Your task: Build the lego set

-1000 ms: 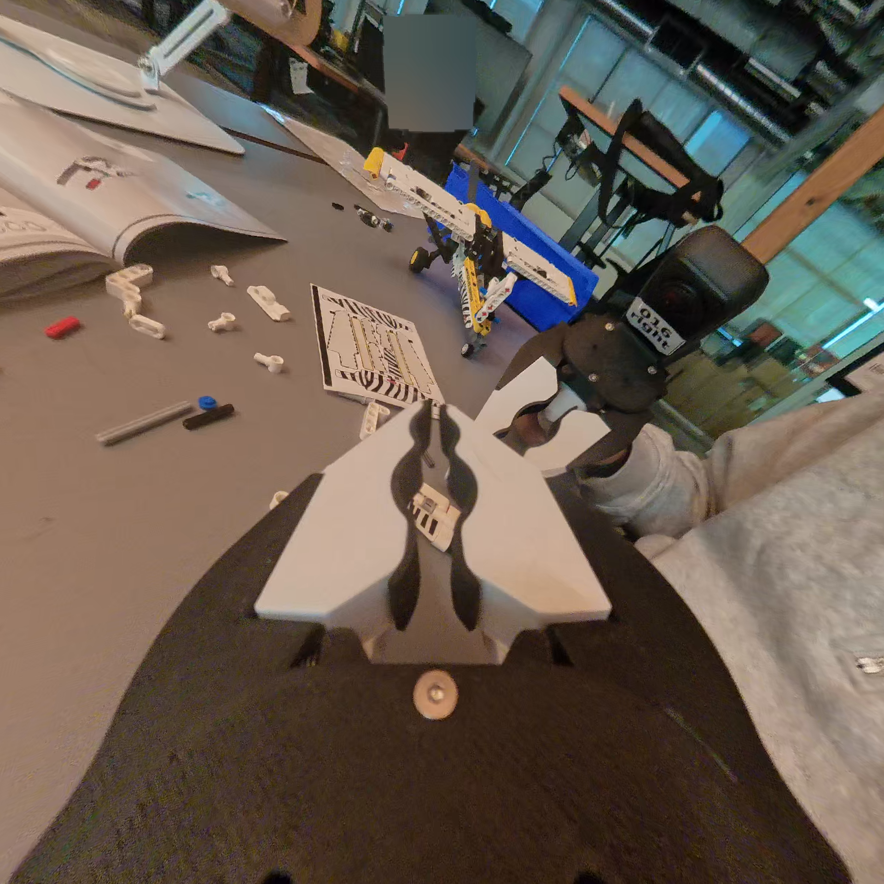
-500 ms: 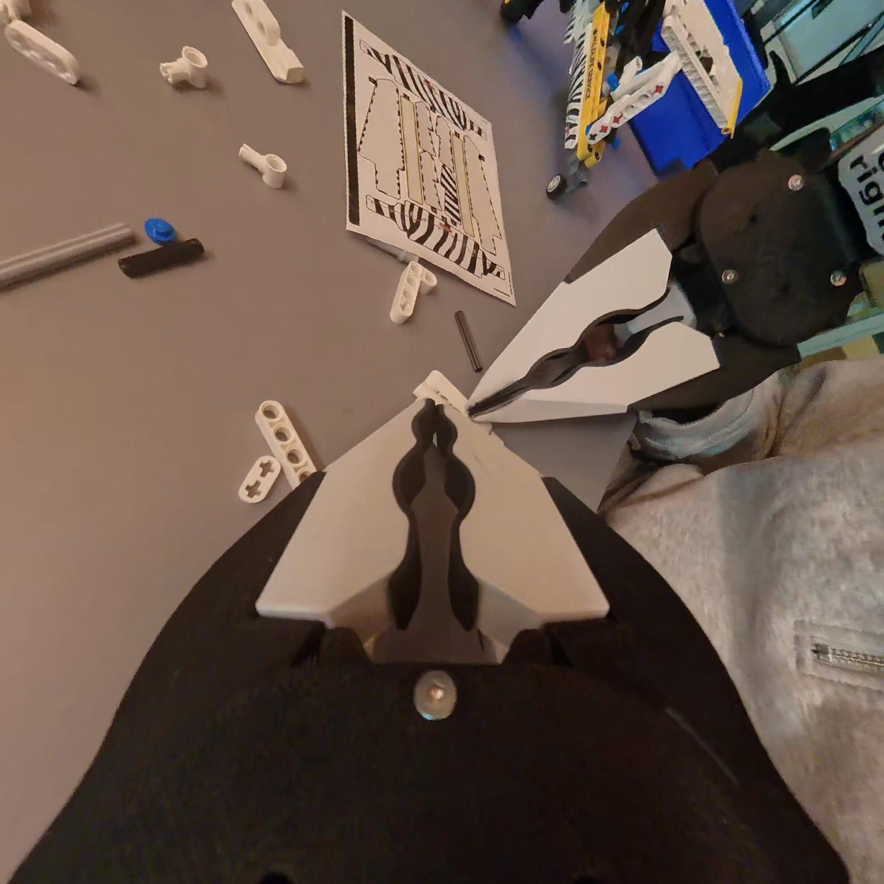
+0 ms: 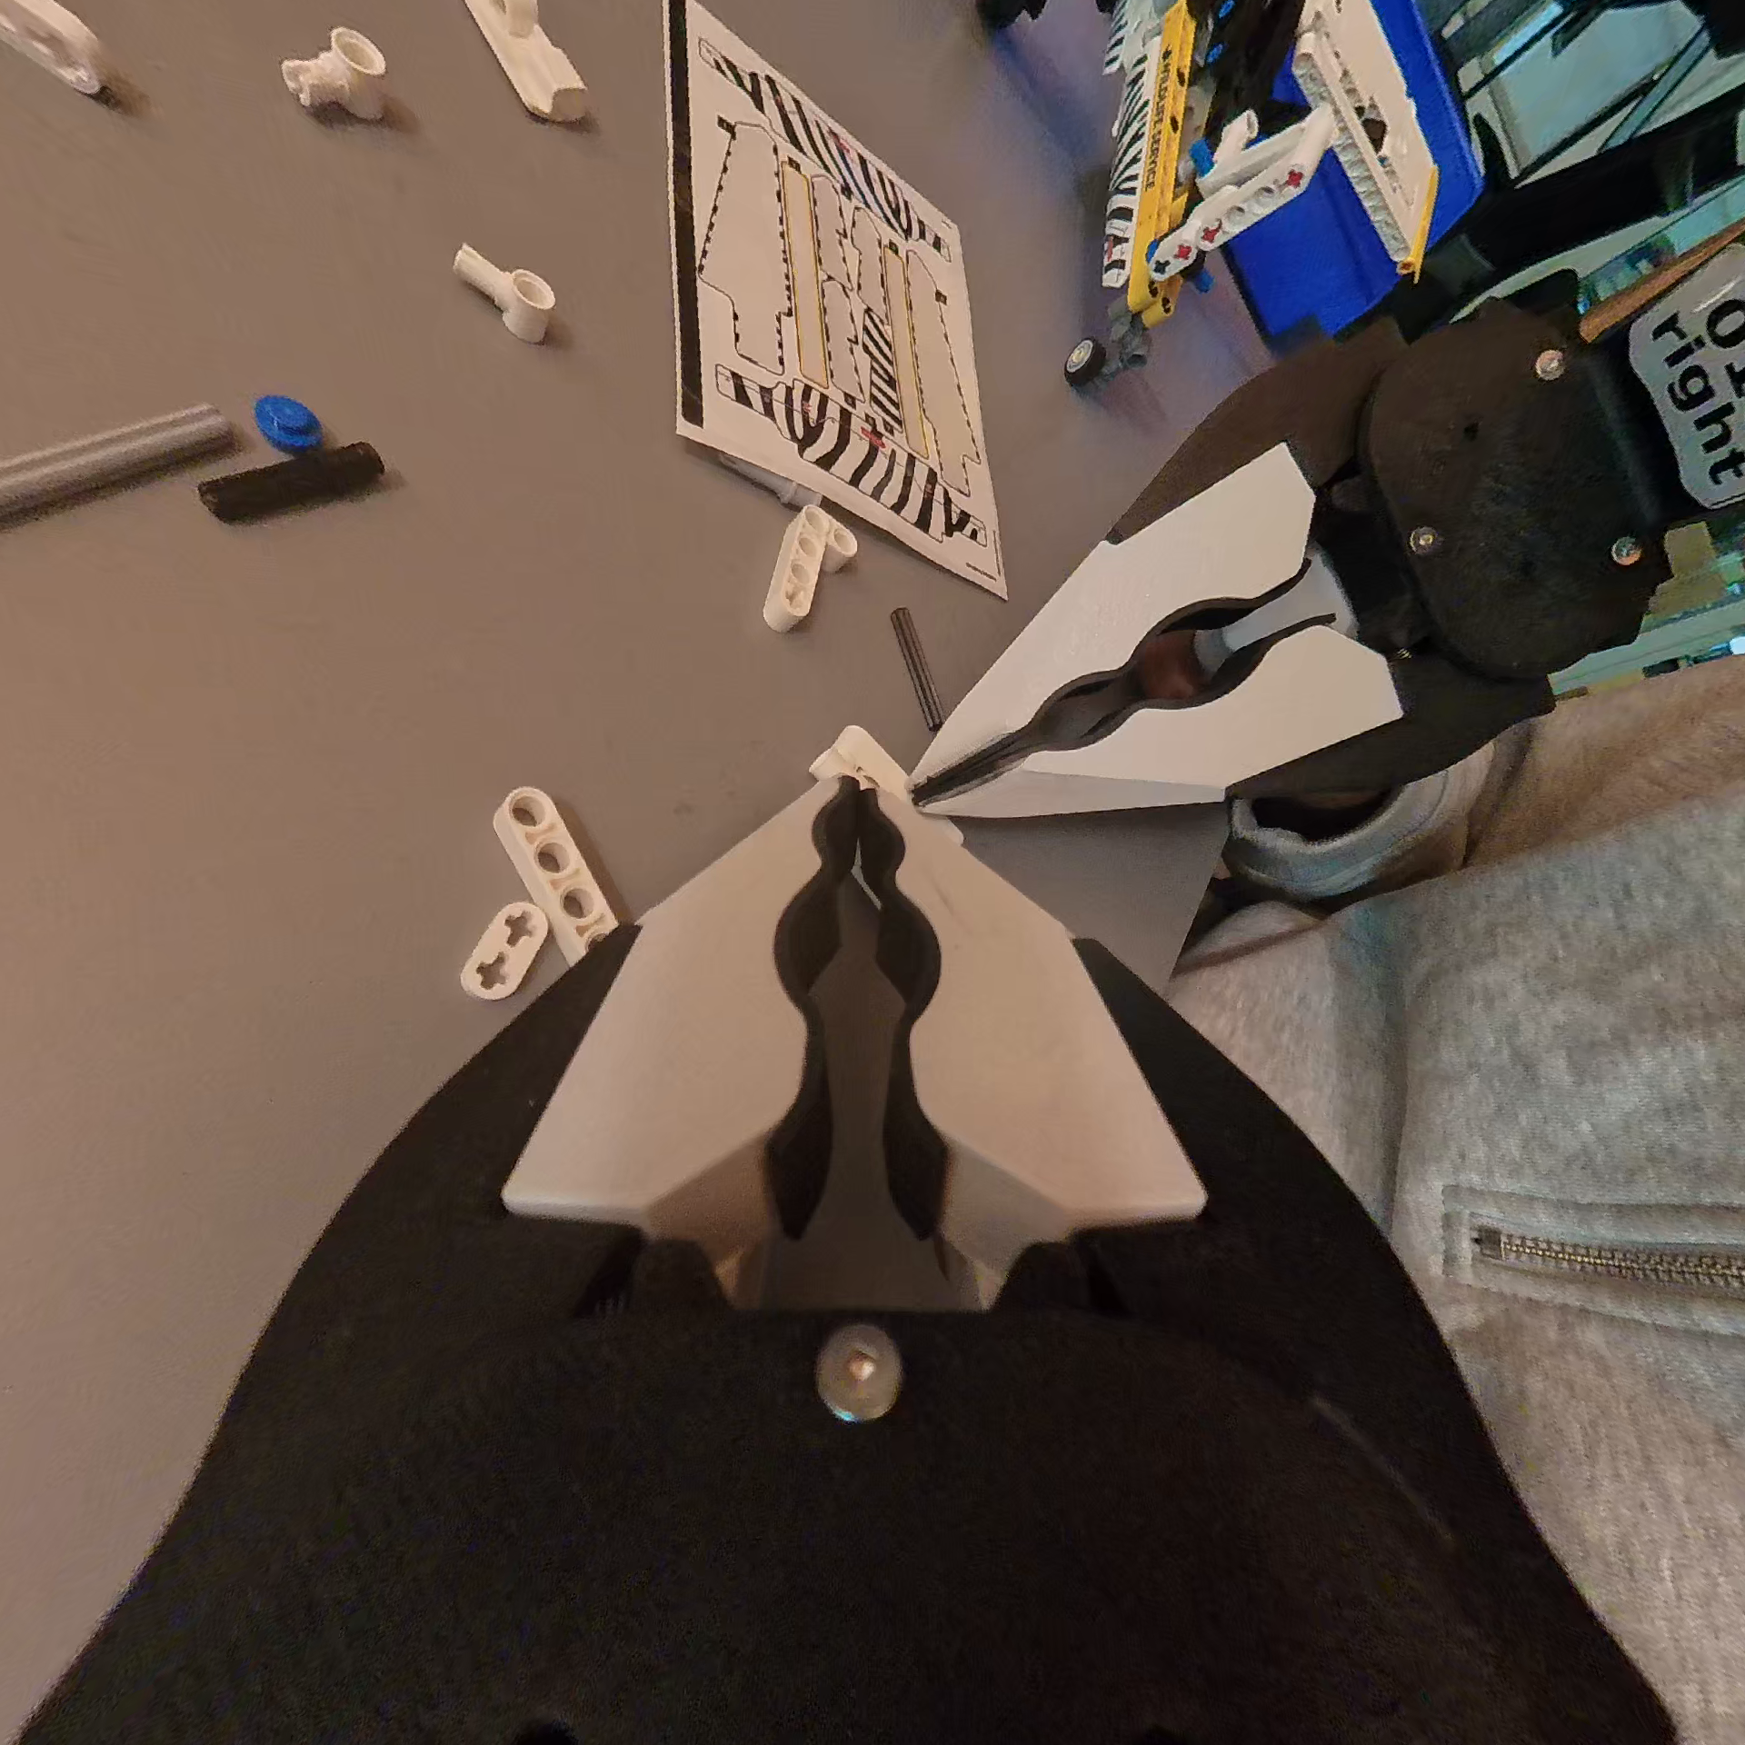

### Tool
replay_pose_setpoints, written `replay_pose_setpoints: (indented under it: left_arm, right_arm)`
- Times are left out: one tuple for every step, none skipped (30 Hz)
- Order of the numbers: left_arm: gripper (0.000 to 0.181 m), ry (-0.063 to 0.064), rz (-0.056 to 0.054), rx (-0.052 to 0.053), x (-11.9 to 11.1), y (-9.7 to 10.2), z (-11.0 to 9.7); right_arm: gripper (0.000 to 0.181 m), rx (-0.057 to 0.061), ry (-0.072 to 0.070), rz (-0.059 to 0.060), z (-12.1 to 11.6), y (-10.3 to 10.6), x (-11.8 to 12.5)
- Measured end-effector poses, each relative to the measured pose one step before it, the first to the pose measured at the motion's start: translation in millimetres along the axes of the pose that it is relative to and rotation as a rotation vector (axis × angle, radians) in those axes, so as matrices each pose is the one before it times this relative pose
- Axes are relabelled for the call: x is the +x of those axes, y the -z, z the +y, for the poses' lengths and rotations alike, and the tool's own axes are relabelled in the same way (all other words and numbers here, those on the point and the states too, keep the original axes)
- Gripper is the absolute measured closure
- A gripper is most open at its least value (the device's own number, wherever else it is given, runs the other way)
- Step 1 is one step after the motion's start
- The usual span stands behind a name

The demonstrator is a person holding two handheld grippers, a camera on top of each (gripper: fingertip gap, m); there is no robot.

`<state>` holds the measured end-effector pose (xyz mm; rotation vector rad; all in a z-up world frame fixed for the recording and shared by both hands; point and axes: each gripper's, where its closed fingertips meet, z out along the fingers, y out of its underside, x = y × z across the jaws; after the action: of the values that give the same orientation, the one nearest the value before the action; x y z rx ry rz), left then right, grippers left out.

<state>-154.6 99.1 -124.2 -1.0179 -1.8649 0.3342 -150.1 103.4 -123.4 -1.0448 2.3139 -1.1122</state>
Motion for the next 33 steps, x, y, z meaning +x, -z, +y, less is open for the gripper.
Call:
replay_pose_setpoints:
  left_arm:
    - [0.179,0.0035,0.0032,0.0000,-0.01,0.21,-0.04]
    - [0.179,0.0045,0.0030,0.0004,-0.10,0.15,-0.10]
    - [0.179,0.0046,0.0042,0.0000,0.02,0.05,-0.04]
    - [0.179,0.0032,0.0047,-0.0003,0.27,0.14,0.01]
    - [0.180,0.0018,0.0074,-0.0026,0.64,-0.11,0.24]
    - [0.180,-0.0003,0.0146,-0.0076,1.65,-0.45,1.00]
    - [0.180,-0.0027,0.0196,-0.0132,2.56,-0.93,1.63]
    - [0.181,-0.0063,0.0230,-0.0170,3.34,-1.23,2.32]
    - [0.180,-0.0098,0.0230,-0.0229,3.61,-1.43,3.09]
    - [0.181,-0.0106,0.0139,-0.0143,2.67,-1.14,1.90]
    - [0.180,-0.0126,0.0135,-0.0162,2.81,-1.18,2.24]
    - [0.180,-0.0105,0.0150,-0.0161,2.78,-1.20,2.28]
    - [0.180,-0.0077,0.0108,-0.0128,2.11,-0.95,1.73]
    - [0.180,-0.0059,0.0082,-0.0097,1.55,-0.89,1.33]
    - [0.180,-0.0038,0.0035,-0.0048,0.83,-0.43,0.57]
    - [0.180,-0.0040,0.0039,-0.0045,0.87,-0.30,0.64]
    - [0.180,-0.0038,0.0050,-0.0065,0.99,-0.53,0.90]
    - [0.180,-0.0022,0.0024,-0.0035,0.43,-0.35,0.44]
    - [0.180,-0.0002,0.0015,-0.0008,0.20,-0.02,0.04]
    - [0.180,0.0029,0.0027,-0.0001,0.09,0.02,-0.03]
    - [0.180,0.0031,0.0032,-0.0003,0.02,0.04,0.01]
    - [0.180,0.0004,0.0025,-0.0013,0.25,-0.08,0.23]
    - [0.180,-0.0001,0.0021,-0.0018,0.23,-0.15,0.12]
    - [0.180,0.0010,0.0023,-0.0014,0.12,-0.16,0.18]
    - [0.180,0.0021,0.0025,-0.0004,0.07,-0.06,0.01]
    - [0.180,0.0029,0.0023,0.0001,-0.05,0.14,-0.04]
    - [0.180,0.0026,0.0010,0.0006,-0.10,-0.06,-0.08]
    - [0.180,0.0026,-0.0014,0.0028,-0.45,0.28,-0.35]
    - [0.180,0.0028,-0.0027,0.0035,-0.63,0.39,-0.50]
    - [0.180,0.0026,-0.0034,0.0038,-0.67,0.33,-0.49]
    - [0.180,0.0017,-0.0044,0.0021,-0.65,0.17,-0.22]
    - [0.180,0.0037,-0.0124,-0.0005,-1.82,-0.09,0.07]
    - [0.180,0.0027,-0.0105,-0.0013,-1.41,-0.15,0.17]
  right_arm:
    - [0.181,0.0001,-0.0022,-0.0036,0.00,0.03,-0.09]
    - [0.181,0.0015,-0.0044,-0.0076,-0.13,0.19,-0.48]
    - [0.181,0.0084,-0.0033,-0.0122,-1.09,0.87,-1.06]
    - [0.181,0.0177,-0.0026,-0.0173,-2.12,1.77,-1.66]
    - [0.181,0.0271,-0.0004,-0.0192,-3.42,2.96,-1.80]
    - [0.181,0.0330,0.0077,-0.0190,-4.22,3.29,-1.82]
    - [0.167,0.0244,0.0206,-0.0255,-3.15,2.65,-3.21]
    - [0.153,-0.0012,0.0307,-0.0297,0.76,0.93,-4.73]
    - [0.142,-0.0204,0.0371,-0.0127,3.81,0.04,-3.10]
    - [0.128,-0.0256,0.0405,0.0189,4.67,-0.46,0.66]
    - [0.114,-0.0226,0.0448,0.0329,3.94,-0.68,2.04]
    - [0.109,-0.0195,0.0460,0.0275,3.47,-0.55,1.11]
    - [0.108,-0.0145,0.0361,0.0069,2.51,-0.79,-1.61]
    - [0.108,-0.0090,0.0211,-0.0123,1.17,-0.90,-3.58]
    - [0.109,-0.0080,0.0141,-0.0230,0.90,-0.89,-4.35]
    - [0.113,-0.0019,0.0102,-0.0219,0.15,-0.41,-3.80]
    - [0.115,0.0049,0.0096,-0.0312,-0.60,0.57,-4.86]
    - [0.116,-0.0004,0.0049,-0.0232,0.01,-0.04,-3.39]
    - [0.117,-0.0037,-0.0010,-0.0199,0.44,-0.58,-2.23]
    - [0.117,-0.0021,-0.0089,-0.0159,0.05,-0.56,-0.57]
    - [0.114,-0.0041,-0.0128,-0.0160,0.17,-0.97,-0.11]
    - [0.112,-0.0048,-0.0106,-0.0209,0.18,-1.16,-1.07]
    - [0.110,-0.0028,-0.0025,-0.0154,-0.44,-1.20,-0.93]
    - [0.109,-0.0005,0.0042,-0.0125,-0.88,-1.23,-1.21]
    - [0.111,-0.0001,0.0061,-0.0138,-0.72,-0.98,-1.63]
    - [0.111,-0.0005,0.0021,-0.0075,-0.38,-0.49,-0.72]
    - [0.112,-0.0009,-0.0049,-0.0033,0.26,-0.01,0.36]
    - [0.115,0.0006,-0.0056,0.0012,0.62,0.68,1.17]
    - [0.118,0.0003,-0.0028,0.0000,0.98,1.26,0.58]
    - [0.122,-0.0002,-0.0035,-0.0006,1.34,1.33,0.41]
    - [0.126,-0.0005,-0.0054,-0.0012,1.29,1.40,0.30]
    - [0.130,-0.0009,-0.0062,-0.0033,1.18,1.09,0.04]
    - [0.135,-0.0011,-0.0065,-0.0072,1.09,0.98,-0.59]
